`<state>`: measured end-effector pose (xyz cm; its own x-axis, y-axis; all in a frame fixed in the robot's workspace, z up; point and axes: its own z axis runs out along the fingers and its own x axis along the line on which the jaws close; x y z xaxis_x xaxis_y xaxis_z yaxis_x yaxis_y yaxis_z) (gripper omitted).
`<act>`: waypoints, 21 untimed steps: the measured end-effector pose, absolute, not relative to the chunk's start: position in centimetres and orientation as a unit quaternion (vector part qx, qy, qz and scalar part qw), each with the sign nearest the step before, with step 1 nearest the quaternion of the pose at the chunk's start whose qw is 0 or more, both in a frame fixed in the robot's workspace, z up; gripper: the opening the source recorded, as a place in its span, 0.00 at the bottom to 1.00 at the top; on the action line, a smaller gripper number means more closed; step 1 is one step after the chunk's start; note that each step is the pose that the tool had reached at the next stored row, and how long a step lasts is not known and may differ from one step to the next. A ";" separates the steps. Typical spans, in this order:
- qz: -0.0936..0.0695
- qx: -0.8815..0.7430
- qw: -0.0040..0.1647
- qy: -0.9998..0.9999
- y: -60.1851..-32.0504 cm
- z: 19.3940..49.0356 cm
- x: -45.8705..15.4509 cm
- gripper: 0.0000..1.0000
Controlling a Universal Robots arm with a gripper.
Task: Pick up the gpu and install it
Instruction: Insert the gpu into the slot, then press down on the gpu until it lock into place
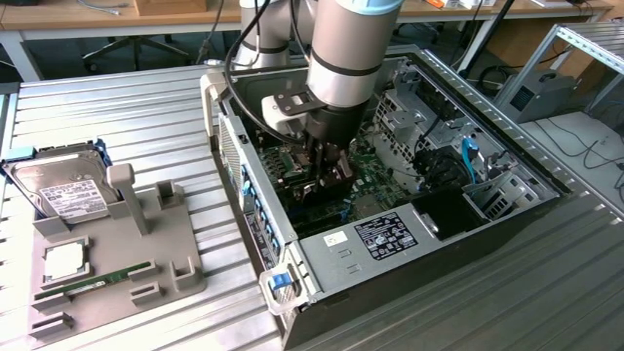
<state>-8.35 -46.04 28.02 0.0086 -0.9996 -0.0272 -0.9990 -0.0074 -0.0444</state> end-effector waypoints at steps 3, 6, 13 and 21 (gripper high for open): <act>-0.006 -0.710 0.025 0.704 -46.0 28.8 -8.3 0.33; -0.006 -0.710 0.025 0.704 -45.9 30.0 -8.3 0.33; -0.006 -0.710 0.025 0.704 -45.9 31.7 -8.3 0.33; -0.006 -0.710 0.025 0.704 -45.9 31.7 -8.3 0.33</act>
<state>-8.35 -45.88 31.70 0.0083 -0.9996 -0.0273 -0.9990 -0.0071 -0.0446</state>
